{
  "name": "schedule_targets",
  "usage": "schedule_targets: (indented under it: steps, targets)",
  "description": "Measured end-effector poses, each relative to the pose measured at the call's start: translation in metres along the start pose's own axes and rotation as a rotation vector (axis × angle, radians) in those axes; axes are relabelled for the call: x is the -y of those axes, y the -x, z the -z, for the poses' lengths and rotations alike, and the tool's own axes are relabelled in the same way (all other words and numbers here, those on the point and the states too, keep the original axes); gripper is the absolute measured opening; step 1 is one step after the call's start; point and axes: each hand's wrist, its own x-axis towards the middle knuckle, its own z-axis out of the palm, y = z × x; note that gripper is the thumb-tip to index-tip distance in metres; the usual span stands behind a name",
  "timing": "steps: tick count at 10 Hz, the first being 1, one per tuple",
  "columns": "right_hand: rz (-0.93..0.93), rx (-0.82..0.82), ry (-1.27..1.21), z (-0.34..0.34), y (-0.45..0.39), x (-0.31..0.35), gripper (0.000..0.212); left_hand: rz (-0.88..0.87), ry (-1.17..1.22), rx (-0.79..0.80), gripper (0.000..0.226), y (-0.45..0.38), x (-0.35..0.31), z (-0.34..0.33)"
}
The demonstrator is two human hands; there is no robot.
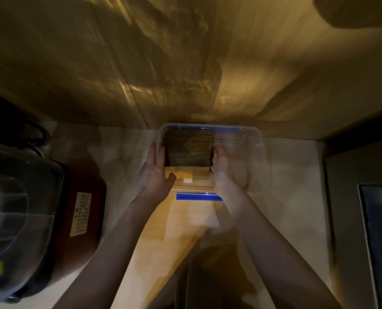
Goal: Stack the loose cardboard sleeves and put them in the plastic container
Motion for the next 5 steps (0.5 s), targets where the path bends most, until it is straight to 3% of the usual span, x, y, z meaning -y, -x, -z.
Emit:
schedule_targets:
  steps: [1,3,4,5]
  targets:
    - [0.036,-0.022,-0.060,0.006,0.008,0.012,0.047,-0.008,-0.073,0.025,0.087,0.002,-0.004,0.006]
    - [0.295,-0.021,0.074,0.026,0.058,0.050,0.034,-0.027,-0.146,0.081,0.064,0.003,-0.027,0.040]
    - [0.523,0.057,0.093,0.035,0.099,0.086,0.017,-0.176,-0.021,0.071,0.040,0.004,-0.053,0.076]
    - [0.777,0.102,0.063,0.045,0.153,0.119,0.029,-0.272,0.118,0.100,0.025,0.011,-0.078,0.116]
